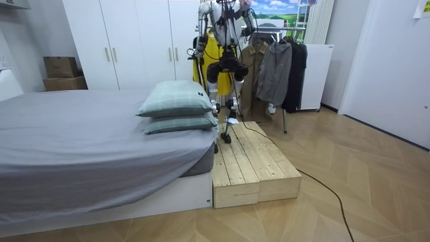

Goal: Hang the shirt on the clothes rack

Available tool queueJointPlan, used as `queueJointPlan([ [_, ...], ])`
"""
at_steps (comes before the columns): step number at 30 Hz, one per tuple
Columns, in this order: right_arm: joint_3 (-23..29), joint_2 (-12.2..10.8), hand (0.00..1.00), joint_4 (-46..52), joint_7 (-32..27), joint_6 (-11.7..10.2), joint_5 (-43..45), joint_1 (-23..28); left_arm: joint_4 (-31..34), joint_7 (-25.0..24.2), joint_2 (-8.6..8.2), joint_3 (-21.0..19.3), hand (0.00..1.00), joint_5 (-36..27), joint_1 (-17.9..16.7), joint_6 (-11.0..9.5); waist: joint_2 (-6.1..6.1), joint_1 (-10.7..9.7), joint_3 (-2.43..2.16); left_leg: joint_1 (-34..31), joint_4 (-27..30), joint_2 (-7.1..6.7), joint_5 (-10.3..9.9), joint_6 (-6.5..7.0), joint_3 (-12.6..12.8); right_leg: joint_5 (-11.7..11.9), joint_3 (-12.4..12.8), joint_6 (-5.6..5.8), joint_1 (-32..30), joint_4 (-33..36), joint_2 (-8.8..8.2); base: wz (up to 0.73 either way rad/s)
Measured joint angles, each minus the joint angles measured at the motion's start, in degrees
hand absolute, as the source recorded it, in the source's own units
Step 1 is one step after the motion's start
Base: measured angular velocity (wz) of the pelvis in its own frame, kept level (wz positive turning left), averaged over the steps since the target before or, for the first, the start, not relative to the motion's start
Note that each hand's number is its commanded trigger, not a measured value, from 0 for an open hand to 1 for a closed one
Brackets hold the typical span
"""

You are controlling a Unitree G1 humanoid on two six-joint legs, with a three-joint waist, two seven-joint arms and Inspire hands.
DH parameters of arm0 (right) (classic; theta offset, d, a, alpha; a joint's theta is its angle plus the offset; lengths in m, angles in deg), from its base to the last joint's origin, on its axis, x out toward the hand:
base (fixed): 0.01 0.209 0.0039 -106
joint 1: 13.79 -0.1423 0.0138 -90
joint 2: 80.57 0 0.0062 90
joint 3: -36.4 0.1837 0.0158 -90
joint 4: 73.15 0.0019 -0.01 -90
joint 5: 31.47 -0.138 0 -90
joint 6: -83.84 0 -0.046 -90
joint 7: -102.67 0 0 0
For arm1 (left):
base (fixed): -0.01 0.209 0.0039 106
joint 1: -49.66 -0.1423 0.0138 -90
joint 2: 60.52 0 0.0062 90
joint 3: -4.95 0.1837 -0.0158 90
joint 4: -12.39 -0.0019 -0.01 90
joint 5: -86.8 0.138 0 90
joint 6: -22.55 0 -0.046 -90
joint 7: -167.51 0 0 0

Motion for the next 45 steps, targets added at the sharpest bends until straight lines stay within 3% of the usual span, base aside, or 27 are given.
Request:
queueJointPlan([
  [6, 0.0, 0.2, 1.00, -11.1, 2.9, 0.5, -3.5, -6.4, 1.0, -0.3, 0.04, -0.1, 0.00, 0.6, -0.1, 0.0, -0.72, 2.0, 0.15, 0.1, -0.5, -0.17, 0.1, -0.11, -1.0, -0.2, -1.9, 0.12, 0.2, -0.1, -0.75, 0.17],
  [8, 0.2, 0.3, 1.00, -16.9, 3.9, 1.2, -7.1, -9.4, 1.0, -1.1, 0.05, -0.2, 0.00, 0.5, -0.1, 0.0, -1.33, 2.3, 0.47, -0.1, -0.5, -0.34, 0.1, -0.13, -1.5, -0.6, -2.2, 0.33, 0.3, 0.0, -0.94, 0.20],
  [14, 0.3, 0.5, 1.00, -27.7, 6.9, 2.3, -19.6, -15.7, 1.0, -3.6, 0.05, -0.2, 0.00, 0.3, -1.1, 0.1, -1.76, 2.7, 0.43, -0.1, -0.5, -0.61, 0.1, -0.13, -2.4, -0.6, -3.5, 0.31, 0.4, -0.1, -1.54, 0.07],
  [23, 0.4, 1.2, 1.00, -35.1, 8.9, 2.3, -30.2, -16.7, 0.7, -4.9, 0.19, -0.7, 0.00, 0.3, -2.3, 0.5, -1.69, 3.3, 0.51, -0.2, -0.5, -0.58, 0.1, -0.12, -3.4, -0.6, -5.1, 0.40, 1.3, -1.1, -1.89, 0.11],
  [26, 0.4, 1.5, 1.00, -35.7, 10.0, 2.3, -32.5, -16.8, 0.7, -5.7, 0.20, -0.8, 0.00, 0.3, -2.6, 0.7, -1.21, 3.3, 0.85, -0.3, -0.5, -0.64, 0.1, -0.12, -3.4, -0.7, -5.3, 0.54, 1.3, -1.0, -2.03, 0.03],
  [30, 0.4, 1.9, 1.00, -35.8, 10.1, 2.3, -34.4, -16.8, 0.7, -5.9, 0.21, -0.8, 0.00, 0.3, -3.8, 1.8, -1.05, 3.3, 0.92, -0.7, -0.4, -0.65, 0.1, -0.12, -3.4, -0.7, -5.3, 0.54, 0.9, -1.0, -2.04, 0.00],
  [41, 0.4, 6.6, 1.00, -43.5, 11.9, 2.5, -34.6, -19.0, 0.7, -6.9, 0.37, -2.3, 0.00, -0.1, -4.2, 5.4, -0.64, 2.7, 0.76, -1.0, -0.3, -0.80, 0.1, -0.18, -5.0, -0.9, -7.3, 0.54, 1.1, -0.9, -2.66, 0.09],
  [45, 0.4, 8.1, 1.00, -45.6, 11.9, 2.7, -34.6, -19.0, 0.7, -6.9, 0.53, -3.0, 0.00, -0.6, -4.2, 5.5, -0.59, 2.5, 0.74, -1.0, 0.0, -0.85, 0.1, -0.18, -4.9, -0.8, -7.2, 0.53, 1.2, -0.8, -2.70, 0.00],
])
